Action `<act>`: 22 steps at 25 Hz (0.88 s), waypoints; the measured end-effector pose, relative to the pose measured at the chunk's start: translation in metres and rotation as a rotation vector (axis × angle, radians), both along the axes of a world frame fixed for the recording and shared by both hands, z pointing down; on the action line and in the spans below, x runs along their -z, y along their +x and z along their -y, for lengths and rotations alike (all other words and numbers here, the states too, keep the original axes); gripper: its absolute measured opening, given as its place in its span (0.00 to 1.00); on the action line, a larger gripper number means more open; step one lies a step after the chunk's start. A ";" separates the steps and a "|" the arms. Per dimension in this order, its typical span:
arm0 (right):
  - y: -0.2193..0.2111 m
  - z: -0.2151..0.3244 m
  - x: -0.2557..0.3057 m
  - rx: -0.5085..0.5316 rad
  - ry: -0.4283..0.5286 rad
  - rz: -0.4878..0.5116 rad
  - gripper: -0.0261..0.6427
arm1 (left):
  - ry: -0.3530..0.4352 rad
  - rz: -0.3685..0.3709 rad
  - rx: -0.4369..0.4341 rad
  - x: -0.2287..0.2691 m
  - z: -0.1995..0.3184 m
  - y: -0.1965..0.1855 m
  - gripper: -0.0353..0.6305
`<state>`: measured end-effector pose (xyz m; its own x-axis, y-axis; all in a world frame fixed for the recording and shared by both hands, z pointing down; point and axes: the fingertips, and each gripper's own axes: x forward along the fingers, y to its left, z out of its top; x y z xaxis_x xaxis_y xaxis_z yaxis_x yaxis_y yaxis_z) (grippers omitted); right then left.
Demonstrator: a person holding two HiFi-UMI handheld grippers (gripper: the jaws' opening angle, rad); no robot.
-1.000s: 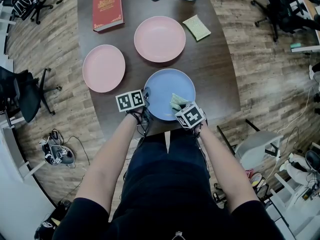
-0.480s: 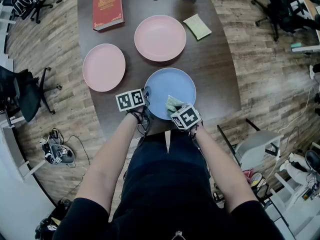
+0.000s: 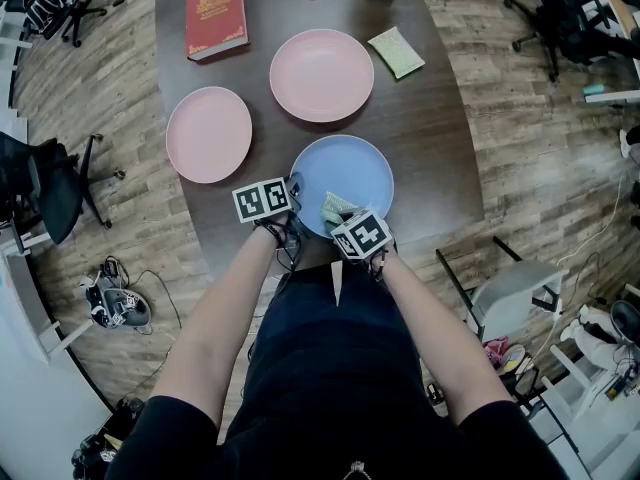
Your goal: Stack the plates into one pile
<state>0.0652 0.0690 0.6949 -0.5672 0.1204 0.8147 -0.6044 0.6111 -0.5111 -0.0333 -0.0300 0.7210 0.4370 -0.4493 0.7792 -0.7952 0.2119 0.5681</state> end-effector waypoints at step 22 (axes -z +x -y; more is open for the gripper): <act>-0.055 0.007 0.004 -0.047 -0.063 0.086 0.17 | -0.011 -0.010 0.000 0.002 -0.001 0.001 0.10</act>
<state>0.0100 0.0618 0.6904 -0.6409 0.1413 0.7545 -0.5840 0.5481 -0.5987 -0.0322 -0.0290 0.7192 0.4449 -0.4405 0.7797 -0.7894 0.2182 0.5737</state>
